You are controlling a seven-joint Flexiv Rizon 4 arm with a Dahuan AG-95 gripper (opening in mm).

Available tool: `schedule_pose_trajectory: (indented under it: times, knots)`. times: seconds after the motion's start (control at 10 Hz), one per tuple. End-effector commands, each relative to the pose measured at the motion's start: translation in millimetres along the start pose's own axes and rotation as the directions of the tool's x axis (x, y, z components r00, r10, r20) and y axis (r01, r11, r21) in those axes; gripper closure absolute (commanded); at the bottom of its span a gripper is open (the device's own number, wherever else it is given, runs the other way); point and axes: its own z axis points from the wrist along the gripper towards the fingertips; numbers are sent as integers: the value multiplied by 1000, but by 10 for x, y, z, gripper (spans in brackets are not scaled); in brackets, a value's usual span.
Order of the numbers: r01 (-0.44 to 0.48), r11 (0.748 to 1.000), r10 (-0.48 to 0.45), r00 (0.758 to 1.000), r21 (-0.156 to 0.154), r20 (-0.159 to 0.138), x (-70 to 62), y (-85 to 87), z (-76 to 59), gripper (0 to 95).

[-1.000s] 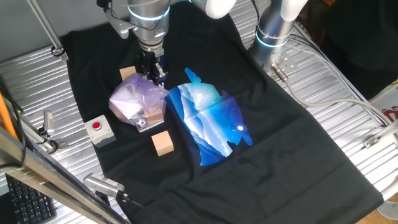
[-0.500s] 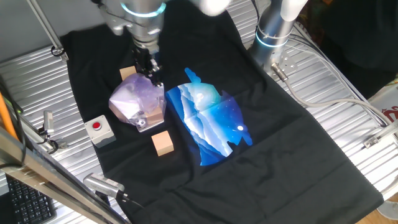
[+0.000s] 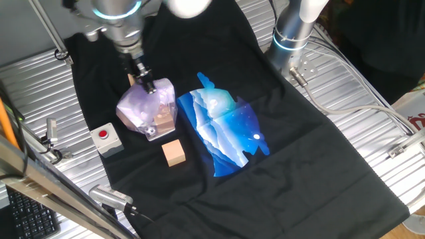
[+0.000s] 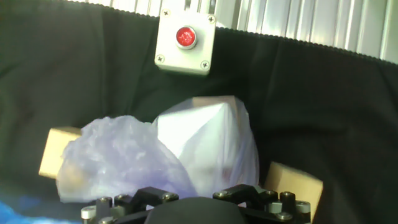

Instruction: Pick up a bag of things

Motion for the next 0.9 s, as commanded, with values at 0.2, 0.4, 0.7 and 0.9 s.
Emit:
schedule_pose_trajectory:
  times: [0.2,0.4,0.7,0.9]
  knots:
    - [-1,1000,1,1000,3,8,23,-27,64,0]
    - [1,1000,-1,1000,4,5,62,-40,86,0]
    - [4,1000,-4,1000,5,14,140,-80,190,0]
    - [0,1000,0,1000,5,17,190,-76,260,0]
